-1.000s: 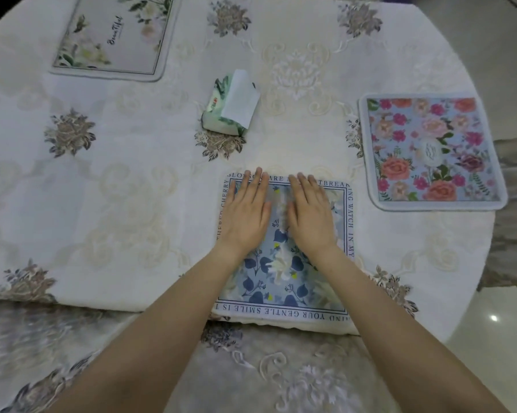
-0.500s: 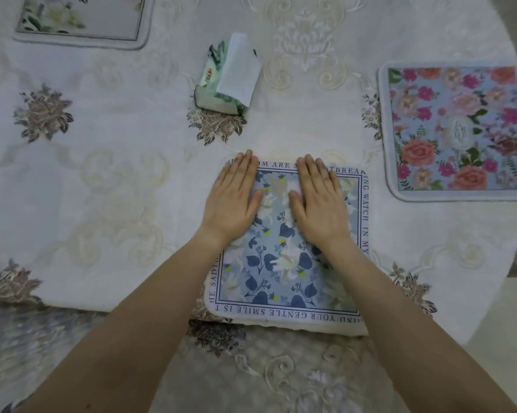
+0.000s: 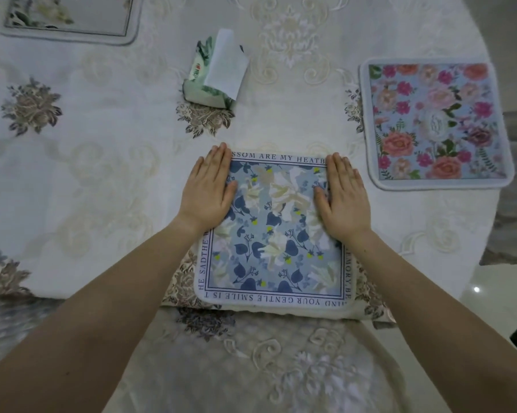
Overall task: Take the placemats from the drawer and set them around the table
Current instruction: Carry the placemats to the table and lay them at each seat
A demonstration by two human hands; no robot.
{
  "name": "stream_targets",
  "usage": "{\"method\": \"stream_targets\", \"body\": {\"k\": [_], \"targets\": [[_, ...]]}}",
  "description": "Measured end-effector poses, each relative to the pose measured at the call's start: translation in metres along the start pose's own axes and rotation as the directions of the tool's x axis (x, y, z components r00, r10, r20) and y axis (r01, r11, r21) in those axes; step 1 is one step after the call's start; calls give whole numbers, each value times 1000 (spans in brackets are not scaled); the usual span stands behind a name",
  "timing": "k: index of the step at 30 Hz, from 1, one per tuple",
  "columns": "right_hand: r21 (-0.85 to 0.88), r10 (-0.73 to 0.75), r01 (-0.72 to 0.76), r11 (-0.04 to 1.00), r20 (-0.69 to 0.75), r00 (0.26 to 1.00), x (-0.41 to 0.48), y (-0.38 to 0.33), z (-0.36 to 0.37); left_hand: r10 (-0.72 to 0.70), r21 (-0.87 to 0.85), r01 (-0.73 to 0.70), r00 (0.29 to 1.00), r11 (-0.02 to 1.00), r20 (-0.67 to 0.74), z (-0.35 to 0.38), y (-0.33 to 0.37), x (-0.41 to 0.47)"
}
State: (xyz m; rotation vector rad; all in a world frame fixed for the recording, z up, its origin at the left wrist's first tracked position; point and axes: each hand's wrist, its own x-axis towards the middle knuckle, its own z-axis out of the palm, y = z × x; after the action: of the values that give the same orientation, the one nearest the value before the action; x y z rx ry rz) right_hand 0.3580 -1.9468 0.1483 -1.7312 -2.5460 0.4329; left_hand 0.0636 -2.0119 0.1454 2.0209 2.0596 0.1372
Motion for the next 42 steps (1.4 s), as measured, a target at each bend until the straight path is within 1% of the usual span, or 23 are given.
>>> {"method": "stream_targets", "body": {"k": [2, 4, 6, 8, 10, 13, 17, 21, 23, 28, 32, 35, 38, 42], "targets": [[-35, 9, -8, 999, 31, 999, 1, -4, -6, 10, 44, -11, 999, 999, 41, -9, -2, 3], [-44, 25, -24, 999, 26, 999, 2, -13, -19, 55, 68, -59, 997, 996, 62, -27, 1, 4], [-4, 16, -16, 1000, -43, 999, -12, -33, -30, 119, 62, -119, 993, 991, 0, -43, 15, -7], [76, -33, 41, 996, -99, 995, -43, -62, -30, 150, 38, -148, 985, 988, -80, -44, 37, -36], [135, -89, 96, 986, -63, 994, -75, -88, -16, 183, 13, -183, 980, 983, -79, -27, 59, -74], [98, -154, 153, 983, 6, 988, -89, -101, 13, 184, -8, -184, 983, 983, 8, 6, 73, -107], [33, -148, 147, 989, 37, 988, -81, -95, 31, 152, -6, -152, 987, 988, 54, 22, 72, -109], [71, -174, 173, 982, 8, 985, -82, -94, 31, 161, -4, -161, 985, 987, 61, 24, 68, -109], [79, -175, 173, 982, 15, 985, -83, -90, 29, 131, -13, -131, 989, 991, 71, 23, 62, -113], [70, -149, 147, 987, 33, 988, -92, -61, 20, 113, 7, -114, 988, 993, 110, 15, 40, -121], [60, -113, 110, 992, 50, 992, -100, -31, 11, 100, -26, -98, 991, 995, 84, 14, 37, -123], [63, -140, 136, 989, 58, 989, -103, -18, 7, 116, -24, -114, 990, 993, 83, 11, 18, -129], [99, -160, 155, 983, 43, 986, -103, -15, 7, 143, -24, -142, 987, 990, 70, 11, 10, -131], [186, -147, 145, 972, -2, 989, -103, -11, 8, 147, -25, -146, 987, 989, 69, 13, 10, -130]]}}
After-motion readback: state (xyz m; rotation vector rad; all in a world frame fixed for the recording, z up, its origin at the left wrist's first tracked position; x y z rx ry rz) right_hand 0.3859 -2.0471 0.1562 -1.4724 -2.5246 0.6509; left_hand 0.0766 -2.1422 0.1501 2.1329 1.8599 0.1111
